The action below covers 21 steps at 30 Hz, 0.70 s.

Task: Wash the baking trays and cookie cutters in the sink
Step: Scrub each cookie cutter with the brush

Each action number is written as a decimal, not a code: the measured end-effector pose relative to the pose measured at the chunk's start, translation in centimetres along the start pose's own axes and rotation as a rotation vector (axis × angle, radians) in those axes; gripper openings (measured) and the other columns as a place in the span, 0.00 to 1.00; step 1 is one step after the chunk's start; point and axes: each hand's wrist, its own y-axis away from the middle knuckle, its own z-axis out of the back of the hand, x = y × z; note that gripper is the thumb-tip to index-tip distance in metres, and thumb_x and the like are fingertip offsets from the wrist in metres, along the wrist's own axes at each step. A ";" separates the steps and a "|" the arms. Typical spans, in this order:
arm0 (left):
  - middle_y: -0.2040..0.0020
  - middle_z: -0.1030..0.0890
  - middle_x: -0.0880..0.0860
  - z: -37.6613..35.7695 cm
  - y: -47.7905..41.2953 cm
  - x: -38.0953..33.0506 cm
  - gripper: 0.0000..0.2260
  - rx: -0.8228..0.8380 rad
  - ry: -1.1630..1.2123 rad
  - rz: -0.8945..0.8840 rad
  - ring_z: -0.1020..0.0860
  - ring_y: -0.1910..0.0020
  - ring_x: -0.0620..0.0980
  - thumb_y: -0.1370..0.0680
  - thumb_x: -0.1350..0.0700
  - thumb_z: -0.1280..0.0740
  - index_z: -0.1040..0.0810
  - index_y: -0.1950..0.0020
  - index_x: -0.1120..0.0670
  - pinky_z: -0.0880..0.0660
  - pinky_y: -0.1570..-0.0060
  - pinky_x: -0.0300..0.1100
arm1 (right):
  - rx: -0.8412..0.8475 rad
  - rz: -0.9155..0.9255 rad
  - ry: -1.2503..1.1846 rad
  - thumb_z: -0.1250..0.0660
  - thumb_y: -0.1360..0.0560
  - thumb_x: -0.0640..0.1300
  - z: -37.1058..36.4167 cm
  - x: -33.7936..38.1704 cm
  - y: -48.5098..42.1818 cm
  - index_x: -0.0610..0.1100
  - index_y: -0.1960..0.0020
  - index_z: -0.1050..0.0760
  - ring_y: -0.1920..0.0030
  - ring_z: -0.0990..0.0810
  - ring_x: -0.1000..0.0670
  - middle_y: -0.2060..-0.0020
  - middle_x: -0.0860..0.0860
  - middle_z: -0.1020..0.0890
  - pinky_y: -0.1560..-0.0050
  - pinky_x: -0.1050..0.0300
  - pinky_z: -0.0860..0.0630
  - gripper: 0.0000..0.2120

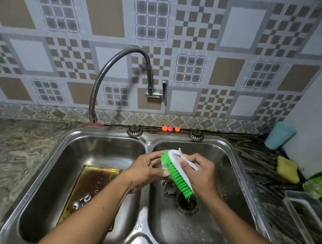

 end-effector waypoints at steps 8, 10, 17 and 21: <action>0.33 0.21 0.62 3.3 1.7 0.6 0.29 -0.007 0.066 -0.007 0.19 0.40 0.59 0.31 0.71 0.26 0.24 0.31 0.59 0.20 0.43 0.51 | 0.004 -0.015 -0.036 0.23 0.28 0.42 -3.1 1.6 1.4 0.46 0.62 0.19 0.66 0.22 0.57 0.66 0.52 0.16 0.65 0.58 0.27 0.06; 0.33 0.21 0.61 4.7 2.7 0.6 0.30 -0.048 0.095 0.009 0.18 0.41 0.60 0.32 0.71 0.26 0.25 0.30 0.59 0.19 0.43 0.51 | -0.005 -0.026 -0.022 0.23 0.28 0.41 -3.3 0.7 2.1 0.46 0.63 0.19 0.67 0.23 0.58 0.68 0.54 0.17 0.65 0.59 0.28 0.07; 0.34 0.20 0.57 9.2 5.6 -0.7 0.28 -0.148 0.167 -0.009 0.18 0.41 0.58 0.30 0.71 0.29 0.25 0.31 0.58 0.21 0.42 0.52 | 0.122 -0.008 0.199 0.24 0.32 0.57 -7.7 0.4 3.1 0.51 0.58 0.17 0.64 0.21 0.59 0.65 0.58 0.16 0.63 0.58 0.25 0.10; 0.39 0.17 0.56 13.7 8.3 -0.7 0.26 -0.286 0.008 -0.020 0.18 0.42 0.61 0.33 0.68 0.23 0.20 0.36 0.55 0.19 0.44 0.50 | 0.107 -0.001 0.433 0.25 0.33 0.57 -7.8 -0.5 2.6 0.55 0.54 0.17 0.62 0.18 0.56 0.65 0.61 0.16 0.61 0.55 0.23 0.11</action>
